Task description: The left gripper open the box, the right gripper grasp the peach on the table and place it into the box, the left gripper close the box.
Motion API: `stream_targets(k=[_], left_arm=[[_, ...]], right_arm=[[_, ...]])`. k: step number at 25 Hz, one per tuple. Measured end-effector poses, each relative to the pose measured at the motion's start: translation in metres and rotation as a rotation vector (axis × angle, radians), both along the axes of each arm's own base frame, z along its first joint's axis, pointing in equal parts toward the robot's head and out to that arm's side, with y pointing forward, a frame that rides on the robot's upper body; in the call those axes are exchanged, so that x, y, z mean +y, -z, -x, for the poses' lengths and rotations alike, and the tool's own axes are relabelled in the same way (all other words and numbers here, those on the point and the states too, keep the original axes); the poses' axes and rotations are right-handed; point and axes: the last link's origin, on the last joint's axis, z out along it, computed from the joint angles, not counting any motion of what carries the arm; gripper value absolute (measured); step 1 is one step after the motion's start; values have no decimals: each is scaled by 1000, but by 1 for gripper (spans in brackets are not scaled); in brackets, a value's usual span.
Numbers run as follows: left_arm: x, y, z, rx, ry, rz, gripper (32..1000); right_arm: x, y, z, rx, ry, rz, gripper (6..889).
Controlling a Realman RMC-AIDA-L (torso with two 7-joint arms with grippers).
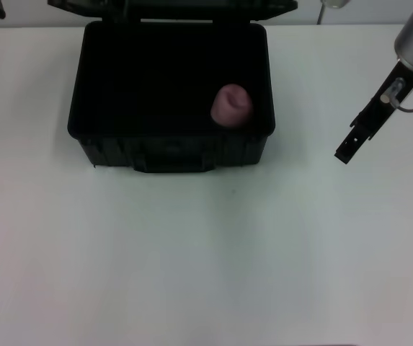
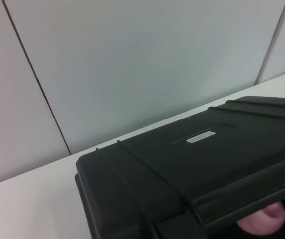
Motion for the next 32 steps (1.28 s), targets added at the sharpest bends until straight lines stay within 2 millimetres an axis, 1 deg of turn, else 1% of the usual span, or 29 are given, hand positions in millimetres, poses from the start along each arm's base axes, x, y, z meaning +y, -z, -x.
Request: stream_targets(k=[4,12,32], left_arm=[[0,0,0,3,-2,1,710],[-1,-4,-2,9,1,-25,831],[-1,-5,-1,9,1,-24,831]], right_arm=[[0,0,0,0,0,-1,853],[0,0,-1,0,2,-1,853],[-1,0,-2,0,4,-1,853]])
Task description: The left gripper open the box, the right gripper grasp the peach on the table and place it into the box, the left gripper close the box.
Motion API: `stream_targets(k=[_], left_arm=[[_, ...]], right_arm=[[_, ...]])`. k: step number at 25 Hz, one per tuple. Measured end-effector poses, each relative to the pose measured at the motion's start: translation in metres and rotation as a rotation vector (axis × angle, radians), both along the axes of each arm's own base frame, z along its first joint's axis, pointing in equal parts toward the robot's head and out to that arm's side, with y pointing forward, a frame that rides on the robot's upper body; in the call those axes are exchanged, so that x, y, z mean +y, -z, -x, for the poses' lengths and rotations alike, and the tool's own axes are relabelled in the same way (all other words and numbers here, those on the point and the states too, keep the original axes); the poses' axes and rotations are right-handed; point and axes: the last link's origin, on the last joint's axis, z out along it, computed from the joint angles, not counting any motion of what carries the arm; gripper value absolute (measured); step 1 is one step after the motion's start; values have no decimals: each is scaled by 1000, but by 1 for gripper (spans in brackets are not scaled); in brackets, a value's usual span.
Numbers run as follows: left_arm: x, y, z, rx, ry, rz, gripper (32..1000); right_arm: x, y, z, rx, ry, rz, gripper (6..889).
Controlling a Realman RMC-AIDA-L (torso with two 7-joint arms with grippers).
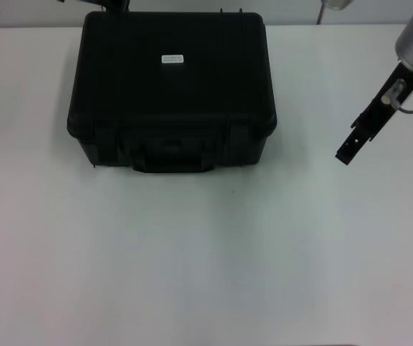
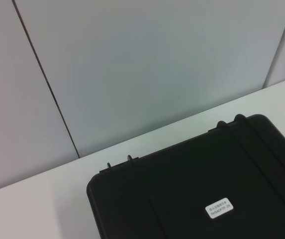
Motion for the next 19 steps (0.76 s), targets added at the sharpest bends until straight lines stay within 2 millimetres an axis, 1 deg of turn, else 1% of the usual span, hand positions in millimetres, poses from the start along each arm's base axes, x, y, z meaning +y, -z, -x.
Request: stream_targets(k=[19], left_arm=[[0,0,1,2,-4,3,831]], right_arm=[[0,0,1,0,2,-3,852]])
